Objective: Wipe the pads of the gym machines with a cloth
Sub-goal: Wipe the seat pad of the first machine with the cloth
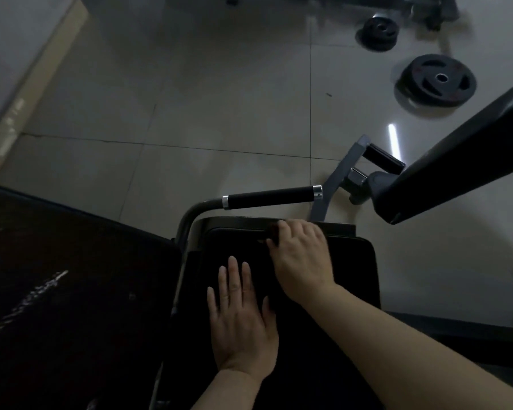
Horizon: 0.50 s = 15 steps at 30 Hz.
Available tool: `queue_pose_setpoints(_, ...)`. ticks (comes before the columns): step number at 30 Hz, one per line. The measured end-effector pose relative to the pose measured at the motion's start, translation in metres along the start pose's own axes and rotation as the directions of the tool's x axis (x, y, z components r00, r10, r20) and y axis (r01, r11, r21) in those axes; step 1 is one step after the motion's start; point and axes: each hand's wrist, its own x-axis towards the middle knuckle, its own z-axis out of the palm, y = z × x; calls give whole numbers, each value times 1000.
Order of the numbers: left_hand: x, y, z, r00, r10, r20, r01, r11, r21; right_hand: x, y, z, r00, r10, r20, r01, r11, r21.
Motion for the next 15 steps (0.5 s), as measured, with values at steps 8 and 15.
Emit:
queue_pose_setpoints(8, 0, -3, 0, 1000, 12, -17, -12, 1000, -3, -9, 39, -31, 975, -153, 162, 172, 979, -113)
queue_pose_setpoints(15, 0, -1, -1, 1000, 9, -2, -9, 1000, -28, -29, 71, -31, 998, 65, -8, -66, 985, -157)
